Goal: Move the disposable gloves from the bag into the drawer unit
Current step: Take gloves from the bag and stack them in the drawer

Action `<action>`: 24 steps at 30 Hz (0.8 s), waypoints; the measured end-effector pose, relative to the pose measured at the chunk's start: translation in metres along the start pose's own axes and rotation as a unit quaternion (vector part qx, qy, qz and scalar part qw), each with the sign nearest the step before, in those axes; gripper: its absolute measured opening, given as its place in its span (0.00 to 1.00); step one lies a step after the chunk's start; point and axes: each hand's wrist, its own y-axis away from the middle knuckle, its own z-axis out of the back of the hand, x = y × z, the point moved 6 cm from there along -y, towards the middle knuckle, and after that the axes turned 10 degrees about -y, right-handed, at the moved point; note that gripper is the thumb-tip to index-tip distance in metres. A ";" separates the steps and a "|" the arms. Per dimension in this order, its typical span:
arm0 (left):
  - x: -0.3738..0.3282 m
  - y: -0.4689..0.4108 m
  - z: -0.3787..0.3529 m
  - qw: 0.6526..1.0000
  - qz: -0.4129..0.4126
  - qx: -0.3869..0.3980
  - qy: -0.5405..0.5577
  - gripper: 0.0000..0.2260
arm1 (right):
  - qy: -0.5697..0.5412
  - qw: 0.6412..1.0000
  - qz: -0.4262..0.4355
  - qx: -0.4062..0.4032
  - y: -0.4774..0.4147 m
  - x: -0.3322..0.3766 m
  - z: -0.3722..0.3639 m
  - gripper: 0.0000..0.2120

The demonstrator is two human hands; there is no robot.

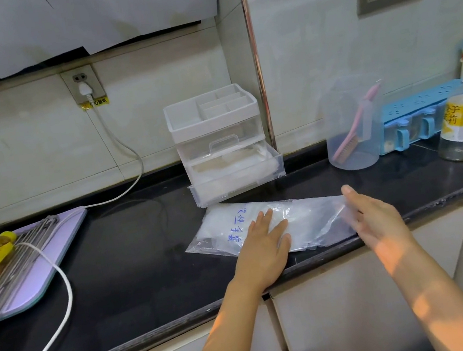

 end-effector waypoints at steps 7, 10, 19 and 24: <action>0.000 -0.001 -0.002 1.000 0.003 0.010 -0.008 0.21 | 0.194 0.975 0.104 -0.004 -0.008 0.021 0.005 0.07; 0.001 -0.001 -0.001 1.000 0.002 0.010 -0.012 0.21 | 0.297 0.940 0.166 -0.030 -0.006 0.038 0.010 0.08; -0.002 0.001 0.002 1.000 0.015 0.022 -0.013 0.21 | 0.253 0.966 0.050 -0.014 -0.002 0.034 0.034 0.15; -0.003 0.000 0.002 0.999 0.015 0.026 -0.017 0.21 | 0.215 0.973 0.026 0.084 0.010 0.022 0.036 0.03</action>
